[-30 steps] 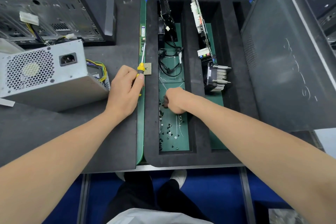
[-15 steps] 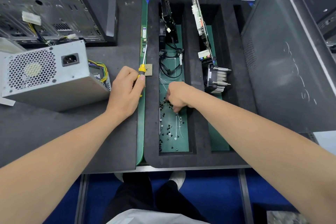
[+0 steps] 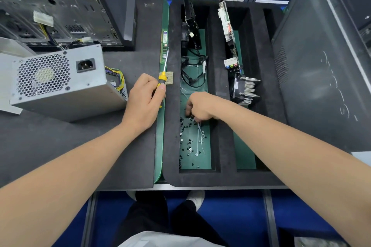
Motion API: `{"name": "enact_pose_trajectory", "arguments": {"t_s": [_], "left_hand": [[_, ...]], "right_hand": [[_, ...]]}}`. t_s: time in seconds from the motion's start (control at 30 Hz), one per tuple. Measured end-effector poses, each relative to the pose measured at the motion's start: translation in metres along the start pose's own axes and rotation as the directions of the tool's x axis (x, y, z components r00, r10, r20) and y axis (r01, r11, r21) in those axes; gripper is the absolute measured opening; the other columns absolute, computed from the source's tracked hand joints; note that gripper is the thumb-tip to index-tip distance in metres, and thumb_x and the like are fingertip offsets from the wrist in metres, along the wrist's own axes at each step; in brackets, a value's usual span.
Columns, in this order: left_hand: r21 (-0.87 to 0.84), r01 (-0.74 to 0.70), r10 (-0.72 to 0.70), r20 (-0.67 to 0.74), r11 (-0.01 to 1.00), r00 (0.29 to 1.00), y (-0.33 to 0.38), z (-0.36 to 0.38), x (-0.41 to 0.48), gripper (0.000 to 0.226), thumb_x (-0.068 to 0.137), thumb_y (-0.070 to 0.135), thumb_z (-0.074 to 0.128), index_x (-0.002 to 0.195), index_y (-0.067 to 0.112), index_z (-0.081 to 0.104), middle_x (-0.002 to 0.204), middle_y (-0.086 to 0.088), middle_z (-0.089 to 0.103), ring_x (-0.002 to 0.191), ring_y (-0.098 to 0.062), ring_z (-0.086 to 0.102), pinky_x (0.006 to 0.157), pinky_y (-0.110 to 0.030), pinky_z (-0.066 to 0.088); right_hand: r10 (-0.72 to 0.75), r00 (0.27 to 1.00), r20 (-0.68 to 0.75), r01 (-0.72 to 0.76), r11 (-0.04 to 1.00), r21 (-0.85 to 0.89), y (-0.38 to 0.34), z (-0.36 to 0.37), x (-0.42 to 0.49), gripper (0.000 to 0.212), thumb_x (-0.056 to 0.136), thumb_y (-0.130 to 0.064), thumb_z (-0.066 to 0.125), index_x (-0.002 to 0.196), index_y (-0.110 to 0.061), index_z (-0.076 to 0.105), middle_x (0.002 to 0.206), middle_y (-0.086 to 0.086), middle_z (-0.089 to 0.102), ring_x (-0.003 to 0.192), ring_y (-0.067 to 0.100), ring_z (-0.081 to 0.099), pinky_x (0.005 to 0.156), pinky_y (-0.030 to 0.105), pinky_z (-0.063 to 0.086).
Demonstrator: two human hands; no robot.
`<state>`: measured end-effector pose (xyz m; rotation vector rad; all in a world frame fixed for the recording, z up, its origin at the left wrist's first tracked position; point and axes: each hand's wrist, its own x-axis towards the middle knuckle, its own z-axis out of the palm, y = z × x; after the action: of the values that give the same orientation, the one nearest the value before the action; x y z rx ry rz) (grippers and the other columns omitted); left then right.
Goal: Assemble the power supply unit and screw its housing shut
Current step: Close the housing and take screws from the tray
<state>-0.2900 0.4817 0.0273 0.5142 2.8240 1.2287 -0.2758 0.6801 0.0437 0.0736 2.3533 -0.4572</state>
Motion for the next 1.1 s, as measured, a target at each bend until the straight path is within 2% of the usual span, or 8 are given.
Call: {"name": "enact_pose_trajectory", "arguments": {"t_s": [0.27,0.47,0.57,0.7,0.77,0.83,1.0,1.1], "left_hand": [[0.001,-0.002,0.002,0.007,1.000,1.000,-0.001,0.000,0.000,0.039,0.108,0.030,0.046,0.078,0.010,0.060,0.093,0.002,0.047,0.087,-0.013,0.051,0.078,-0.011,0.035],[-0.010,0.003,-0.003,0.010,1.000,1.000,-0.003,0.001,0.000,0.038,0.107,0.032,0.045,0.078,0.011,0.060,0.093,0.003,0.046,0.087,-0.010,0.051,0.078,-0.011,0.036],[-0.016,0.002,-0.002,0.009,1.000,1.000,-0.004,0.002,0.000,0.038,0.108,0.030,0.046,0.078,0.011,0.060,0.093,0.003,0.046,0.087,-0.010,0.051,0.077,-0.017,0.038],[-0.028,0.008,-0.007,0.003,1.000,1.000,-0.004,0.003,0.000,0.038,0.107,0.031,0.046,0.079,0.009,0.060,0.093,0.002,0.046,0.086,-0.013,0.051,0.078,-0.025,0.041],[-0.032,0.010,-0.009,0.004,0.999,1.000,-0.003,0.002,0.000,0.039,0.107,0.031,0.046,0.079,0.008,0.060,0.093,0.001,0.046,0.087,-0.015,0.052,0.080,-0.029,0.043],[-0.033,0.008,-0.008,0.006,0.999,1.000,-0.003,0.002,0.000,0.039,0.107,0.032,0.045,0.080,0.007,0.060,0.093,0.000,0.047,0.087,-0.016,0.052,0.081,-0.031,0.044],[-0.041,0.013,-0.013,0.015,0.999,1.000,-0.003,0.002,0.000,0.039,0.108,0.032,0.045,0.081,0.008,0.061,0.093,0.002,0.045,0.087,-0.016,0.051,0.080,-0.035,0.048],[-0.028,0.003,-0.003,0.009,1.000,1.000,-0.003,0.002,0.000,0.040,0.107,0.033,0.044,0.081,0.007,0.061,0.093,0.001,0.046,0.087,-0.016,0.051,0.080,-0.027,0.043]], "right_hand": [[0.028,0.999,-0.028,-0.028,1.000,0.006,0.005,-0.031,0.007,0.028,0.099,-0.011,0.057,0.124,-0.007,0.070,0.115,0.015,0.072,0.108,0.035,0.070,0.086,0.041,0.058],[0.031,0.999,-0.016,-0.032,0.999,-0.043,-0.005,-0.012,0.015,0.019,0.102,-0.012,0.055,0.115,-0.005,0.067,0.082,0.005,0.056,0.104,0.036,0.068,0.077,0.038,0.048],[0.053,0.989,0.137,-0.063,0.996,0.066,-0.007,-0.001,0.014,0.023,0.100,-0.011,0.060,0.120,-0.002,0.067,0.087,0.008,0.069,0.085,0.029,0.071,0.076,0.040,0.059],[0.106,0.959,0.263,-0.184,0.937,0.297,-0.003,-0.009,0.013,0.031,0.105,0.001,0.046,0.130,0.006,0.063,0.110,0.022,0.070,0.105,0.037,0.072,0.078,0.041,0.065],[0.111,0.942,0.318,-0.211,0.930,0.300,-0.005,-0.011,0.005,0.034,0.107,0.000,0.040,0.130,0.007,0.064,0.106,0.020,0.066,0.100,0.036,0.069,0.058,0.031,0.063],[0.038,0.930,0.366,-0.108,0.979,0.171,-0.008,-0.006,-0.006,0.028,0.103,-0.004,0.052,0.122,0.002,0.071,0.103,0.014,0.074,0.091,0.033,0.075,0.060,0.033,0.062],[-0.015,0.686,0.727,-0.079,0.992,0.096,-0.009,0.042,-0.020,0.038,0.105,0.004,0.035,0.131,0.006,0.063,0.108,0.023,0.061,0.085,0.033,0.062,0.073,0.044,0.056],[0.045,0.772,0.635,-0.189,0.969,0.162,-0.007,0.050,-0.013,0.037,0.105,0.000,0.042,0.138,0.013,0.054,0.091,0.022,0.058,0.065,0.028,0.052,0.062,0.035,0.046]]}}
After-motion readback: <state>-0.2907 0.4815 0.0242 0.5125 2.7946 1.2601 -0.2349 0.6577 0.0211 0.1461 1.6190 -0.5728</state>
